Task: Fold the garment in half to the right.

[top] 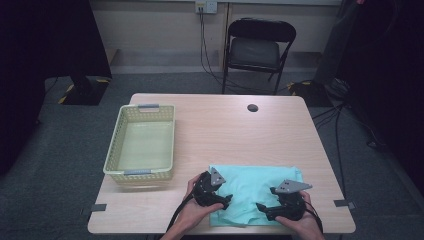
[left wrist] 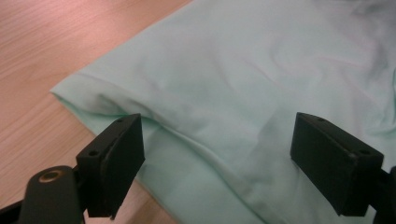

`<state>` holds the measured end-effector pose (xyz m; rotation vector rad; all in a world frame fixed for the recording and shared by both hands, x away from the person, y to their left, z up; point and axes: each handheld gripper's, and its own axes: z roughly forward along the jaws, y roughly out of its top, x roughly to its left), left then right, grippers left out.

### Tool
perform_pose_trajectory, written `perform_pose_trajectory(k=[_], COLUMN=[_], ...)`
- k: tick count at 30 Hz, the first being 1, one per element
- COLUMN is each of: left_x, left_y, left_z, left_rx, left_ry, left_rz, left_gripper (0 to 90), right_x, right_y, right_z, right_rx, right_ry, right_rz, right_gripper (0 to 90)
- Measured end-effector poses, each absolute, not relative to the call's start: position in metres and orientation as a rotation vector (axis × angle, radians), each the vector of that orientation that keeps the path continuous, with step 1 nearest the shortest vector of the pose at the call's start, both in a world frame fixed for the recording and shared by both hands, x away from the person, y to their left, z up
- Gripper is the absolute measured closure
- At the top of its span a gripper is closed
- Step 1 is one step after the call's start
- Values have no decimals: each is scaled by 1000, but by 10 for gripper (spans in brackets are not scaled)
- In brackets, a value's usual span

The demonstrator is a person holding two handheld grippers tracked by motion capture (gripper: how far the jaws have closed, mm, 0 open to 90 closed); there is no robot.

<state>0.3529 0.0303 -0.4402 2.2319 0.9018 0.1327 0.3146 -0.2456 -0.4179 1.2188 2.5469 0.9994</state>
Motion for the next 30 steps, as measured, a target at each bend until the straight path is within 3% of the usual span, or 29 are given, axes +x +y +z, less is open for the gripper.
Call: perform_pose_trajectory(k=[7, 13, 22, 30], left_x=[345, 342, 347, 347], left_y=[64, 88, 92, 92], left_z=[-432, -438, -447, -450], left_rx=[2216, 2221, 2251, 2232], left_ry=[938, 996, 1008, 999], left_rz=[183, 186, 186, 195], left_gripper=[171, 171, 161, 130], right_x=[311, 308, 303, 298], right_y=[-231, -205, -167, -143], right_z=[-408, -409, -409, -416], right_rx=[1207, 1156, 1055, 1000], right_ry=[2557, 2613, 2685, 2750], right_rz=[1057, 1073, 1110, 1110], right_gripper=[172, 210, 323, 319])
